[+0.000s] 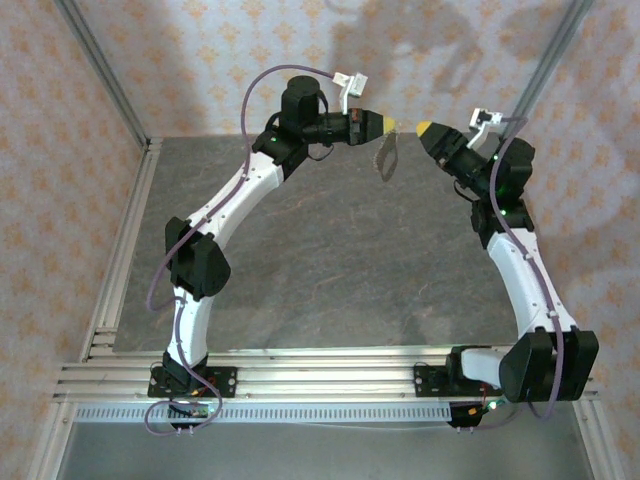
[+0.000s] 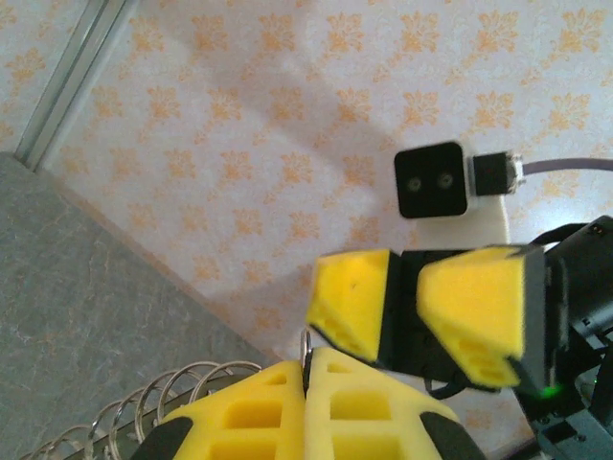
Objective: Put the keys on the keyring
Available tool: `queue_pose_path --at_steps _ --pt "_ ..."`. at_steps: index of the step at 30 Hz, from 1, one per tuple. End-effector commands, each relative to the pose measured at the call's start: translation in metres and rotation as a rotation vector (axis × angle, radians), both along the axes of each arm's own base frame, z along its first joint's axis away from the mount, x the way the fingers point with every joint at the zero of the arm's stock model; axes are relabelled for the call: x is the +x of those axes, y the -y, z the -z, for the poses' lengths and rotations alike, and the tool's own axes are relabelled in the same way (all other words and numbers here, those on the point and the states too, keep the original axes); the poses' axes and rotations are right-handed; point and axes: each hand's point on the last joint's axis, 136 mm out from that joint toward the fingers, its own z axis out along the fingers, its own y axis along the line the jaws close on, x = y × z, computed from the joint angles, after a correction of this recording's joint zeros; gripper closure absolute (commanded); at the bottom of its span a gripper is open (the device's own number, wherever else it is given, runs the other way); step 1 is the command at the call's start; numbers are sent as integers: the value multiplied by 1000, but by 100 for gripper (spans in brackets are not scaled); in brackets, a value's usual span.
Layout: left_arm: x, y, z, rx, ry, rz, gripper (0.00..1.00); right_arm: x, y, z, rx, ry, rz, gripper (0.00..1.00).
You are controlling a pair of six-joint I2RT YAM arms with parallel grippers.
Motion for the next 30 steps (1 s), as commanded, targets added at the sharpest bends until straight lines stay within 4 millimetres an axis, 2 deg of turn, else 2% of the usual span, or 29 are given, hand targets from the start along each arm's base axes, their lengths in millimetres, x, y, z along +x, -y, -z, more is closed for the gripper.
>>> queue_pose_path --at_steps 1,7,8,9,22,30 --pt "-24 -17 -66 -82 144 10 100 -8 -6 13 -91 6 24 50" --pt "-26 -18 -72 -92 151 13 100 -7 -16 44 -185 -46 49 50" --pt "-26 -18 -71 -91 150 14 100 -13 -17 37 -188 -26 53 50" --pt "-27 -19 -73 -93 153 14 100 -13 -17 39 -193 -29 56 50" --pt "-29 -19 -76 -99 157 17 100 -16 -15 44 -195 -32 77 50" --pt "-29 -19 -79 -110 158 19 100 -13 -22 37 -196 -13 59 50"
